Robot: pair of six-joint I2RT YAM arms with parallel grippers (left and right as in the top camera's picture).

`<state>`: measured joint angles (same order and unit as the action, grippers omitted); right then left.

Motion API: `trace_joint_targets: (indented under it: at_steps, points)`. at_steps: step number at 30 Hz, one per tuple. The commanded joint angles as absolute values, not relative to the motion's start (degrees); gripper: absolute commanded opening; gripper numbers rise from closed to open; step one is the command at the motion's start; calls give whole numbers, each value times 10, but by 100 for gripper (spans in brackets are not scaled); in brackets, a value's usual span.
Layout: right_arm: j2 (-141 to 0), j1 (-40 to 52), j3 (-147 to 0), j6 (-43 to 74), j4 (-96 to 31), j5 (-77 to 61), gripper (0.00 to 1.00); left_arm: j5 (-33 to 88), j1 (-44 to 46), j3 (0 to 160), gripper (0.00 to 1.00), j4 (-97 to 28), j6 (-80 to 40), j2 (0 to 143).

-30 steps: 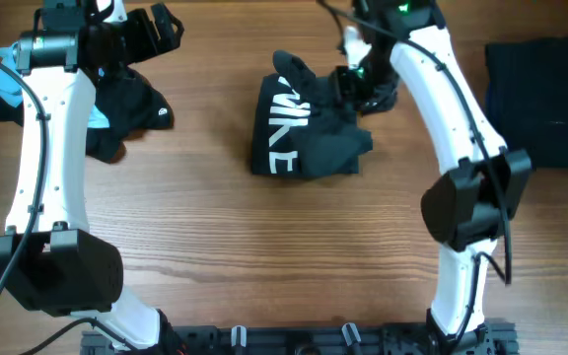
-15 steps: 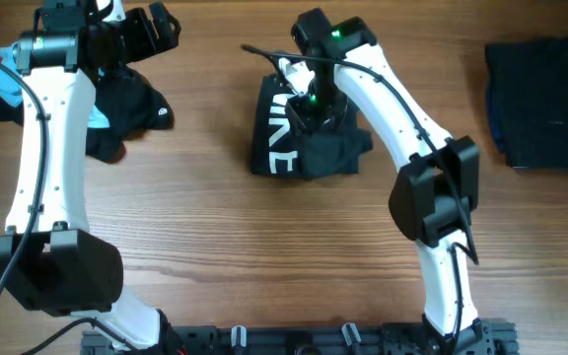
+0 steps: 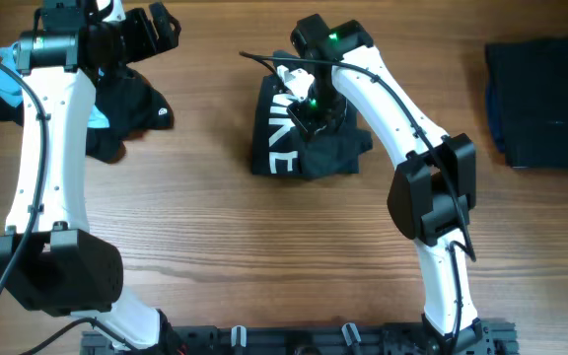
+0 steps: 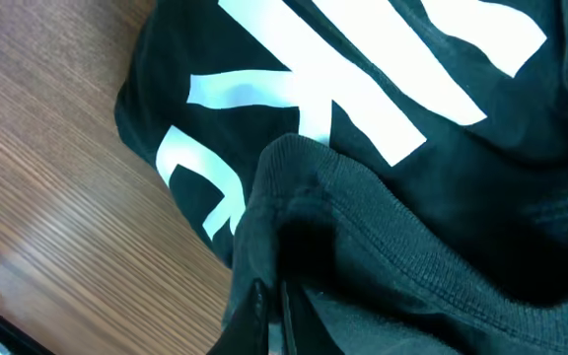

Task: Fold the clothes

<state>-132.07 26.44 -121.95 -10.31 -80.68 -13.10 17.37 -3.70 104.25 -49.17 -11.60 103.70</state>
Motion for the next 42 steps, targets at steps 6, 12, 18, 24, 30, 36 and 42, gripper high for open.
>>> trace_joint_targets:
  at_steps: [6, 12, 18, 24, 30, 36, 42]
  points:
    - [-1324, 184, -1215, 159, -843, -109, 4, 168, -38, 1045, 100, -491, -107, 1039]
    - [-1324, 89, -1215, 210, -860, -103, 4, 168, -38, 1045, 100, -491, -107, 1039]
    - [-1324, 69, -1214, 200, -903, -105, 11, 156, -38, 1045, 100, -487, -106, 1039]
    - [-1324, 79, -1214, 156, -922, -183, 61, 142, -38, 1045, 100, -480, -106, 1039]
    - [-1320, 85, -1219, 89, -777, -227, 59, 142, -38, 1045, 100, -480, -107, 1039]
    - [-1320, 127, -1217, 25, -587, -168, 63, 164, -36, 1045, 100, -514, -107, 1039]
    - [-1343, 159, -1214, 46, -557, -105, 58, 171, -36, 1045, 100, -547, -107, 1039]
